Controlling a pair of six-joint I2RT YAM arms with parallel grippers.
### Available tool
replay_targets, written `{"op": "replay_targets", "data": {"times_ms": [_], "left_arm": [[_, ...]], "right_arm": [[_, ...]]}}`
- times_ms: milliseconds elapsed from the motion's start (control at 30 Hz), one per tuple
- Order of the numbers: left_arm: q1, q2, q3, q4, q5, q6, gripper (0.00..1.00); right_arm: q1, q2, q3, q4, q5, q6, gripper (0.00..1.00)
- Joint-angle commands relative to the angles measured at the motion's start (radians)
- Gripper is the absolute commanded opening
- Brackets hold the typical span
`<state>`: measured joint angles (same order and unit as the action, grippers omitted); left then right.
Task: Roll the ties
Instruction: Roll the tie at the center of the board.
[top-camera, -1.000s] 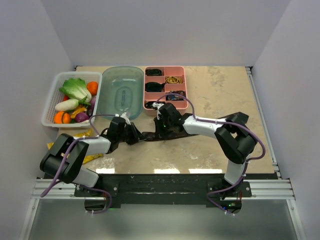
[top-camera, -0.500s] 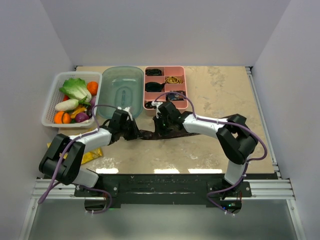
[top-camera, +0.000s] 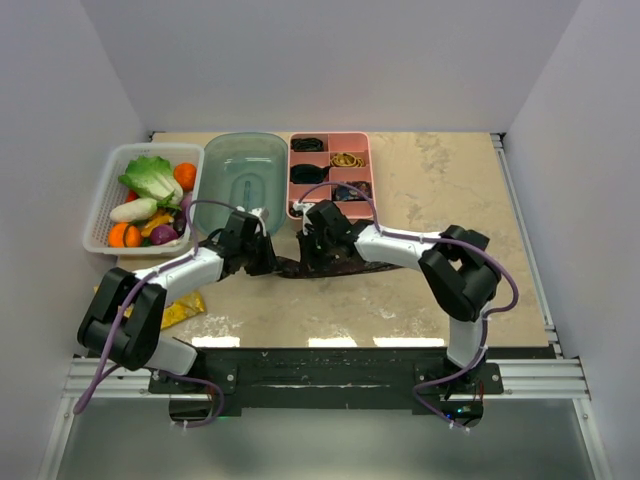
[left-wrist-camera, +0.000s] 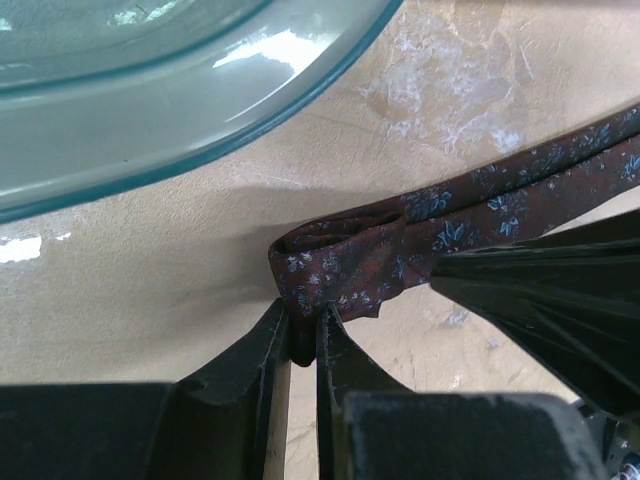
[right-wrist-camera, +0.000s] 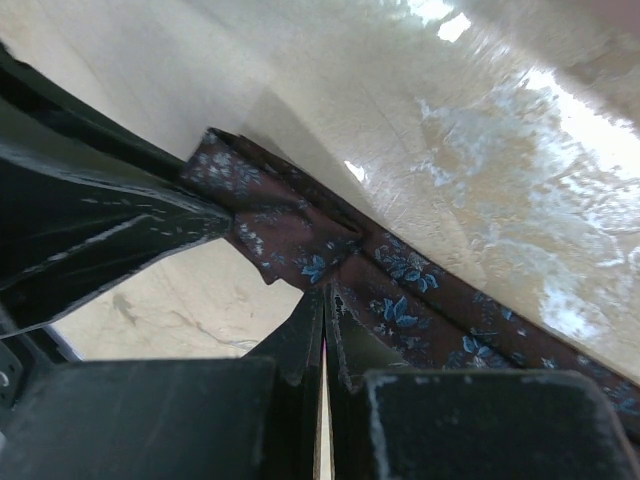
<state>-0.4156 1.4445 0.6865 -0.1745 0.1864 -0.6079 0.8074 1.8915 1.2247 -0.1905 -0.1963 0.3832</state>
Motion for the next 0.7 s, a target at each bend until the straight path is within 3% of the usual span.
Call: {"op": "replay_targets", "data": {"times_ms": [0, 667], "left_arm": [[-0.009, -0.045, 0.048, -0.023, -0.005, 0.027, 0.0], [-0.1, -0.016, 0.168, -0.129, -0.105, 0.049, 0.0]], "right_arm": [[0.01, 0.021, 0.033, 0.025, -0.026, -0.003, 0.0], [0.013, 0.047, 0.055, 0.042, -0.04, 0.006, 0.0]]}}
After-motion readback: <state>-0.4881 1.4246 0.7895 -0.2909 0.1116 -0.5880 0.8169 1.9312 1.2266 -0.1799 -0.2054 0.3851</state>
